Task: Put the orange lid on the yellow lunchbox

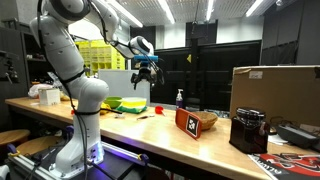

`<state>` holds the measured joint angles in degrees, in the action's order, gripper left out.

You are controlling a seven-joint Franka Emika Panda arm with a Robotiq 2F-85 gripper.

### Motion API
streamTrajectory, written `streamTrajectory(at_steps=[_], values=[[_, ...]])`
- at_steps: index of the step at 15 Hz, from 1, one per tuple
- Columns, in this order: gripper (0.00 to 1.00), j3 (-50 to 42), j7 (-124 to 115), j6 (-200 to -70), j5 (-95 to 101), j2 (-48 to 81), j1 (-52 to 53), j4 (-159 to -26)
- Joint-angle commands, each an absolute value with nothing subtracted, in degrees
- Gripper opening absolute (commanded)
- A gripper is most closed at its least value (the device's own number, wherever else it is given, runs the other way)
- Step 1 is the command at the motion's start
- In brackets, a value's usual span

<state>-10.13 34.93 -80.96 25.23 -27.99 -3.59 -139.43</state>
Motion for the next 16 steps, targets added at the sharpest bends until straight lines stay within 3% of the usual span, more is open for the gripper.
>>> streamTrajectory(at_steps=[1, 11, 16], values=[[1.0, -10.8, 34.7, -80.7, 25.4, -28.0, -2.8, -139.3], [1.0, -10.8, 34.7, -80.7, 25.4, -28.0, -2.8, -139.3], [1.0, -13.4, 40.0, -92.7, 25.9, -24.9, -2.5, -136.6]])
